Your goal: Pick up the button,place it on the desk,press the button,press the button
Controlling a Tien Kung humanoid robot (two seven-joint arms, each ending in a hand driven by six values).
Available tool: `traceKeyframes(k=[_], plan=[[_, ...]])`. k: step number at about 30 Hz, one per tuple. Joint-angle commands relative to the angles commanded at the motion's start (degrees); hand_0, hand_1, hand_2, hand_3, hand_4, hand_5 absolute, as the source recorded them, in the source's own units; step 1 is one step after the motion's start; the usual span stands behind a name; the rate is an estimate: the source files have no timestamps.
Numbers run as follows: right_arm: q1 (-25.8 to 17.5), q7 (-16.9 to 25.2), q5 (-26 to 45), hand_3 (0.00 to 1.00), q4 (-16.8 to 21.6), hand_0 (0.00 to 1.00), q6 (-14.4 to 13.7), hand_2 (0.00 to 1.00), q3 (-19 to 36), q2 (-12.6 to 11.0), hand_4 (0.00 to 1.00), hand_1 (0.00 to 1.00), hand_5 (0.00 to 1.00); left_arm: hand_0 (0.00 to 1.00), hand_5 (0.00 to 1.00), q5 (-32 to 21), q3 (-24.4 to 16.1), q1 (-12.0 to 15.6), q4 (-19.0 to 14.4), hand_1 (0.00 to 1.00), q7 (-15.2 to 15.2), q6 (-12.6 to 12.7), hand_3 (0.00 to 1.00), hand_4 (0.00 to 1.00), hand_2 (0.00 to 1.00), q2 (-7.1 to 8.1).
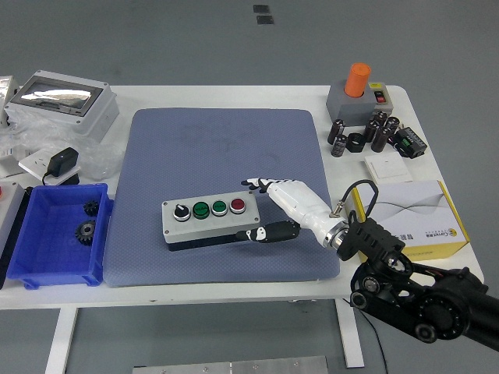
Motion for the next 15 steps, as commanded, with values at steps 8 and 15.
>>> traceKeyframes(k=[8, 15], plan=[[-0.01, 1.1, 3.65, 0.873, 1.51, 0.728, 2.43, 0.8, -0.01, -1.07, 0.998, 0.733, 0.578, 0.853, 0.948, 0.27, -0.09, -0.04, 0.05, 0.846, -0.15, 0.1, 0.9, 0.998, 0.809, -0.01], [-0.38, 1.3, 4.66, 0.872, 1.82, 0.727, 2.46, 0.799, 0.54, -1.39, 0.94, 0.731, 0.55, 0.851, 0.945, 0.47, -0.17, -0.01, 0.03, 0.846, -0.16, 0.15, 0.899, 0.998, 0.809, 0.01]])
